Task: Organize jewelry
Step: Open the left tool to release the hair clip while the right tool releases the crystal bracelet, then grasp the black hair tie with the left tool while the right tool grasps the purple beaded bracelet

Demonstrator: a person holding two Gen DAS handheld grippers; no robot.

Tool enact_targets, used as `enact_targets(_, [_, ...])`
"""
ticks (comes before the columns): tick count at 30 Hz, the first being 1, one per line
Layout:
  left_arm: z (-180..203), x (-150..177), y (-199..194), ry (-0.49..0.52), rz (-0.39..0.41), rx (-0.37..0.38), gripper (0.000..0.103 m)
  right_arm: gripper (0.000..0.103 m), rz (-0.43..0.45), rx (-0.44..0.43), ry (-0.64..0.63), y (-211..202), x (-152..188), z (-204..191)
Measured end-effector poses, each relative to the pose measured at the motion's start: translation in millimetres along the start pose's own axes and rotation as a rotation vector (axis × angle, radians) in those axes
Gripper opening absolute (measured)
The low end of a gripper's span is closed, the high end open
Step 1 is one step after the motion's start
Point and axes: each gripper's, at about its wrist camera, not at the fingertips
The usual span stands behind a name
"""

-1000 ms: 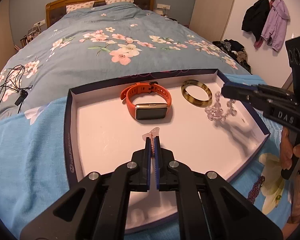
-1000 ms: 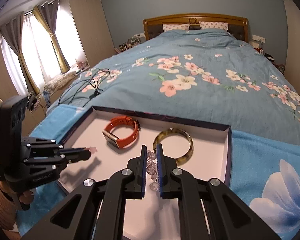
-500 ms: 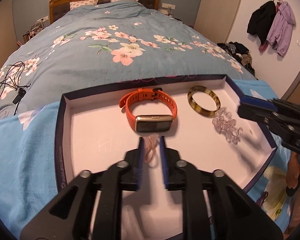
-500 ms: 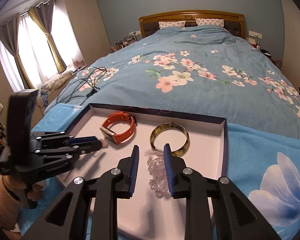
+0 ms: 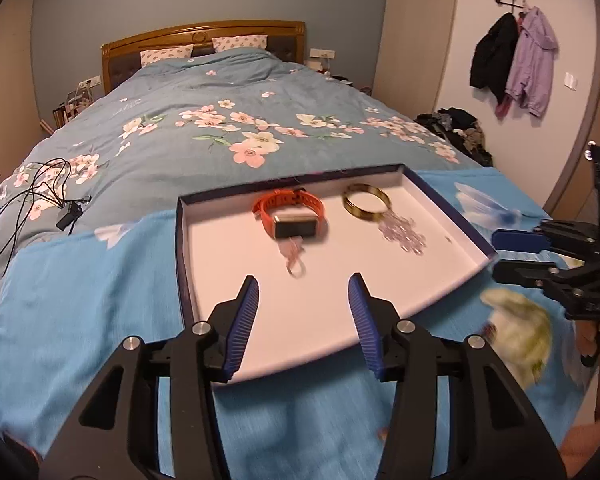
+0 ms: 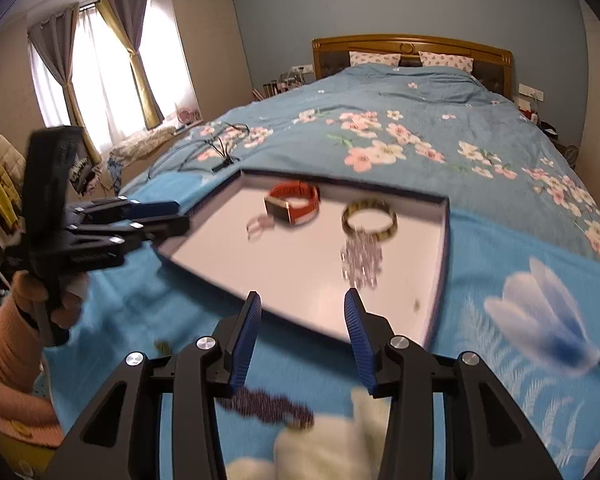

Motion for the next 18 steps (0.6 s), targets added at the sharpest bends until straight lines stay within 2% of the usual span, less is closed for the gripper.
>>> enact_targets(6, [11,42,-25,0.033,-0.018,0.018,0.049,0.041,-0.048,0.000,0.045,-2,32,-1])
enact_targets(13, [32,78,-33,0.093,-0.064,0.072,0.049,0.042,-0.078,-0.015,0.097,-1,58,-1])
enact_targets(18, [59,91,-38,0.148,-0.098,0.209,0.045,0.042,-0.072,-0.026,0.123,-3,62,-1])
Point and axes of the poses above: each gripper's, at about its wrist camera, not at the fingertips, and y roughly the way its jaws point, z to its right, x to its underside, and after that the axes turned 5 degrees about -y, right-handed
